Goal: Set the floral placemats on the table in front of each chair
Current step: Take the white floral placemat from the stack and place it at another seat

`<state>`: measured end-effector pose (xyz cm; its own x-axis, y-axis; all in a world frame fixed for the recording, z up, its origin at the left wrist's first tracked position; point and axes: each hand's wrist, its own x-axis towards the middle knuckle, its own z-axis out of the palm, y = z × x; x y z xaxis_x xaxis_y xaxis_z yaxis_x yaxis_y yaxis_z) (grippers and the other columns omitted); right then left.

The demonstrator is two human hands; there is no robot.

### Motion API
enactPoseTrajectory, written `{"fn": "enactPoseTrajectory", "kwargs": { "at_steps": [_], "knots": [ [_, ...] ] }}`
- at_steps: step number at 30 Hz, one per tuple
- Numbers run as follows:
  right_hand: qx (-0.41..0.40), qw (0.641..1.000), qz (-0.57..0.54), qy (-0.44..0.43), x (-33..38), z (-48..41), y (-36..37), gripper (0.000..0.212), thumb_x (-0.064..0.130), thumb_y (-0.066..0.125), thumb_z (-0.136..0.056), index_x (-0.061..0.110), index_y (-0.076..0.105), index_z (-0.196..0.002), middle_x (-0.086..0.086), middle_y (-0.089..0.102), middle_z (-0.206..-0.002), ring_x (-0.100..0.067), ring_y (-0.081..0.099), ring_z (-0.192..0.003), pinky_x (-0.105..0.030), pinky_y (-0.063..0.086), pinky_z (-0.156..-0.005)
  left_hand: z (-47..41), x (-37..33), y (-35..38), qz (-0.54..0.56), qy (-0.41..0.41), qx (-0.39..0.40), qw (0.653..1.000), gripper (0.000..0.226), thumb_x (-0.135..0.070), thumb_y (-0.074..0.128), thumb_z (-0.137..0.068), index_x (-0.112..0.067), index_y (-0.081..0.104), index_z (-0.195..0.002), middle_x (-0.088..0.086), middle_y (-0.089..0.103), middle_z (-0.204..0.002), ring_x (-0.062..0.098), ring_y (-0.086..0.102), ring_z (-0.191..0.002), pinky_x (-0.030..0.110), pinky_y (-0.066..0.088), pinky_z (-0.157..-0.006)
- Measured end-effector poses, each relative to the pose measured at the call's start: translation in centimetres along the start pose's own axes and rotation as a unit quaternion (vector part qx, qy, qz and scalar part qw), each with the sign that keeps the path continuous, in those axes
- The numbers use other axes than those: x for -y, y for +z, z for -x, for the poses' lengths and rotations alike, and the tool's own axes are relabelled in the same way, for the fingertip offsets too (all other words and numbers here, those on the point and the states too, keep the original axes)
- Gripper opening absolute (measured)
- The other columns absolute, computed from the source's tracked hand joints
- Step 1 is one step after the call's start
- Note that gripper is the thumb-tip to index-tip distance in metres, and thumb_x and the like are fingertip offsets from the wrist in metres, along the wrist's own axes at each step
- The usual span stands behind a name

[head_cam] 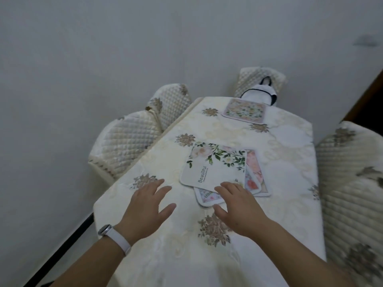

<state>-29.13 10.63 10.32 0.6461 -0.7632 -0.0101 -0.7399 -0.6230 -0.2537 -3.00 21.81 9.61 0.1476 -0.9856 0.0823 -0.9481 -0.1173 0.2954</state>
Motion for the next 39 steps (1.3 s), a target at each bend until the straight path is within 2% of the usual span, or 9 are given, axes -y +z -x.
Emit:
{"fn": "enactPoseTrajectory", "kwargs": {
  "at_steps": [7,11,17,21,25,31,35,37,39],
  "knots": [
    [0.014,0.992,0.013,0.125,0.7,-5.2,2.3,0.055,0.050,0.043,-0.094,0.026,0.045,-0.143,0.003,0.044,-0.150,-0.019,0.038,-0.138,-0.040,0.037,-0.110,-8.6,6.4,2.5,0.042,0.077,0.050,0.995,0.062,-0.065,0.039,-0.088,-0.029,0.051,-0.137,0.000,0.041,-0.151,0.022,0.036,-0.137,0.043,0.030,-0.110],
    [0.030,0.981,0.031,0.191,0.8,-7.6,3.3,0.055,0.052,0.045,-0.094,0.025,0.046,-0.141,0.003,0.045,-0.148,-0.021,0.041,-0.134,-0.041,0.041,-0.105,-14.0,9.2,4.4,0.089,0.096,0.066,0.989,0.054,-0.056,0.050,-0.090,-0.030,0.049,-0.137,-0.001,0.043,-0.149,0.021,0.036,-0.136,0.043,0.033,-0.107],
    [0.064,0.954,0.030,0.290,-1.3,-8.1,5.2,0.053,0.049,0.046,-0.094,0.024,0.045,-0.141,0.002,0.047,-0.145,-0.023,0.044,-0.129,-0.040,0.044,-0.099,-19.9,11.4,9.4,0.120,0.094,0.133,0.979,0.053,-0.047,0.053,-0.092,-0.024,0.047,-0.139,0.000,0.046,-0.145,0.023,0.041,-0.132,0.040,0.036,-0.104],
    [0.070,0.932,-0.042,0.352,-3.4,-7.9,6.5,0.054,0.045,0.049,-0.096,0.020,0.044,-0.143,-0.001,0.046,-0.146,-0.024,0.044,-0.130,-0.039,0.043,-0.100,-21.8,11.0,12.4,0.165,0.044,0.209,0.963,0.049,-0.041,0.054,-0.092,-0.022,0.048,-0.137,0.001,0.047,-0.144,0.024,0.044,-0.129,0.039,0.039,-0.104],
    [0.041,0.889,-0.175,0.422,-5.7,-8.9,7.9,0.052,0.042,0.052,-0.096,0.020,0.045,-0.143,-0.003,0.044,-0.148,-0.022,0.048,-0.129,-0.036,0.041,-0.101,-22.6,10.4,13.8,0.215,-0.024,0.248,0.945,0.045,-0.034,0.057,-0.093,-0.021,0.050,-0.135,0.005,0.048,-0.142,0.025,0.045,-0.127,0.039,0.039,-0.104],
    [0.042,0.872,-0.204,0.443,-9.1,-11.6,10.1,0.056,0.037,0.054,-0.095,0.013,0.043,-0.144,-0.012,0.044,-0.146,-0.029,0.047,-0.128,-0.037,0.040,-0.099,-24.8,9.6,15.0,0.249,-0.147,0.192,0.938,0.050,-0.027,0.060,-0.091,-0.012,0.045,-0.136,0.014,0.042,-0.141,0.030,0.046,-0.122,0.037,0.038,-0.098],
    [0.028,0.863,-0.226,0.450,-10.8,-13.3,11.6,0.051,0.034,0.056,-0.093,0.011,0.046,-0.137,-0.015,0.047,-0.137,-0.031,0.053,-0.115,-0.036,0.042,-0.089,-26.1,9.1,16.0,0.310,-0.224,0.187,0.905,0.056,-0.023,0.062,-0.090,-0.010,0.040,-0.139,0.015,0.045,-0.138,0.028,0.050,-0.115,0.037,0.040,-0.096],
    [0.010,0.837,-0.269,0.476,-11.5,-14.1,12.1,0.057,0.033,0.057,-0.092,0.012,0.042,-0.142,-0.015,0.046,-0.141,-0.032,0.053,-0.118,-0.035,0.040,-0.088,-26.6,8.8,16.5,0.329,-0.261,0.171,0.891,0.054,-0.023,0.062,-0.089,-0.010,0.042,-0.138,0.014,0.048,-0.133,0.030,0.051,-0.114,0.039,0.042,-0.095],
    [-0.025,0.801,-0.325,0.503,-11.8,-14.7,12.5,0.063,0.033,0.057,-0.091,0.012,0.036,-0.147,-0.013,0.045,-0.147,-0.032,0.051,-0.124,-0.036,0.040,-0.093,-27.0,8.5,16.7,0.354,-0.291,0.161,0.874,0.052,-0.023,0.061,-0.090,-0.011,0.042,-0.137,0.011,0.051,-0.127,0.027,0.054,-0.104,0.034,0.041,-0.085]
  ]
}}
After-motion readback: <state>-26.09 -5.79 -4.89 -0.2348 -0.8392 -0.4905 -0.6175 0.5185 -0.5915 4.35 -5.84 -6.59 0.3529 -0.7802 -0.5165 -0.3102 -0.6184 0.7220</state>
